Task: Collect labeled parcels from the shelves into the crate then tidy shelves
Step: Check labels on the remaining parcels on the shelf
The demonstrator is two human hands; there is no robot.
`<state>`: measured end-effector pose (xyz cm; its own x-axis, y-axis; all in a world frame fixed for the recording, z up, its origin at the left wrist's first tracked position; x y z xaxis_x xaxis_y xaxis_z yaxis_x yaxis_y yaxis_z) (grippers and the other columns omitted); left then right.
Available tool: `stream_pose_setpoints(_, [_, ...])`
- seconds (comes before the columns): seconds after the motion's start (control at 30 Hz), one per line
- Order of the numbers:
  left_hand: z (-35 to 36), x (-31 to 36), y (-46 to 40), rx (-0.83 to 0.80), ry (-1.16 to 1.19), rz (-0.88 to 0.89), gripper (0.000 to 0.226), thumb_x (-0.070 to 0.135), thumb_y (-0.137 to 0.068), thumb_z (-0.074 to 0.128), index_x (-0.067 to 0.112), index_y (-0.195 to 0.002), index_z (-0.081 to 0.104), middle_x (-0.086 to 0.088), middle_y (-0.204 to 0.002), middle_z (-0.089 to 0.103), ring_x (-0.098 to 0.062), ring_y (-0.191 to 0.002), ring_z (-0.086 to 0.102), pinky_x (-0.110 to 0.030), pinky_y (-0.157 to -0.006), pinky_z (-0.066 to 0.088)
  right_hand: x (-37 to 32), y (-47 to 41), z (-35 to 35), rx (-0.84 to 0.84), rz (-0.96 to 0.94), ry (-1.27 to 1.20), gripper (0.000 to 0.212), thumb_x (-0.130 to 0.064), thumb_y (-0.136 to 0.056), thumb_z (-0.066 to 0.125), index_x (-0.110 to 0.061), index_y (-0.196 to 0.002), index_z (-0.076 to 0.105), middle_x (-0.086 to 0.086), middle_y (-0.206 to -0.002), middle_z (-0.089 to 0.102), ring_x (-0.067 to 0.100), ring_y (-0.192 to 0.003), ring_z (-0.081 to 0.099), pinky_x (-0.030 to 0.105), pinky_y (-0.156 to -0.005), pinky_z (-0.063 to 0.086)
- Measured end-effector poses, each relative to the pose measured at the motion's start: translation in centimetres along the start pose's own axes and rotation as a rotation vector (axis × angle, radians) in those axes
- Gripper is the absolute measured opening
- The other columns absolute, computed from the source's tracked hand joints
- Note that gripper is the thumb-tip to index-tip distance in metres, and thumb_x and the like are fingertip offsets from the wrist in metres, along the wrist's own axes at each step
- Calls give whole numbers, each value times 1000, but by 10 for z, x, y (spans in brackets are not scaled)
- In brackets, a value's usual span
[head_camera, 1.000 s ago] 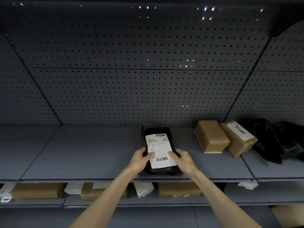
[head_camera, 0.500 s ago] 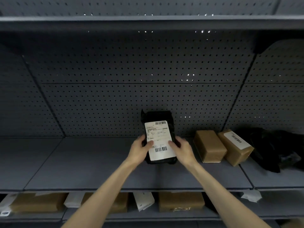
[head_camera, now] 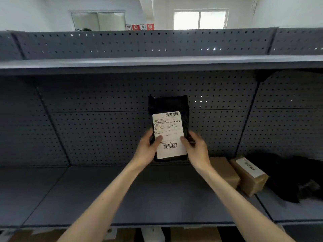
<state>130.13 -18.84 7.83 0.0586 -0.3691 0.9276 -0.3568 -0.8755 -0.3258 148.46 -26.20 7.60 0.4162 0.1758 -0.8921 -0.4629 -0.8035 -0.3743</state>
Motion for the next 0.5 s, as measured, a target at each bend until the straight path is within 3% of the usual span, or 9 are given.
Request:
stream_pose_setpoints(0.1, [-1,2,3,14,7,17,31,22,-103,55,33,-132,56,11,-133,61,1,-120,59,-19,-100,48,-1,0,1,1,-19,-8,38,-26,-98,58,-16,-135,56,-1,-122,56,13,-110,57,24,-91,49])
stream_pose_setpoints(0.2, [1,3,8,15,47,8,36,20,-104,53,29,-138,53,19,-128,63,6,-116,60,-10,-92,48,-1,1,3,-1,-36,8,33,-25,-98,58,-19,-131,59,1,-122,57,12,-109,58,19,-88,50])
stream_pose_setpoints(0.3, [-1,1,11,35,79,0,38,18,-104,54,27,-141,52,23,-126,63,9,-114,60,-9,-92,47,-3,2,3,6,-44,26,35,-24,-98,58,-17,-133,58,-1,-122,54,12,-109,56,24,-93,47])
stream_pose_setpoints(0.43, [-4,-5,13,56,103,-18,37,16,-103,55,23,-140,55,22,-124,65,5,-114,62,-16,-98,49,-2,3,4,-4,-41,43,36,-22,-98,58,-16,-134,57,-1,-121,53,9,-106,53,10,-84,41])
stream_pose_setpoints(0.5, [-4,-8,14,56,108,-25,36,16,-103,55,23,-138,56,21,-123,66,5,-113,62,-17,-98,49,-3,3,5,-13,-52,34,35,-21,-98,58,-17,-132,58,-1,-120,55,10,-106,56,11,-85,44])
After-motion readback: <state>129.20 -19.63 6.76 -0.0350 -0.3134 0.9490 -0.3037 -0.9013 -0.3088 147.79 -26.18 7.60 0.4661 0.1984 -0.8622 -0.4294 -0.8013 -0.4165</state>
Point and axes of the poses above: each hand's wrist, its own y-axis away from the middle knuckle, its own z-axis out of the palm, x = y × z, the point moved 10 cm from there along -y, towards the middle knuckle
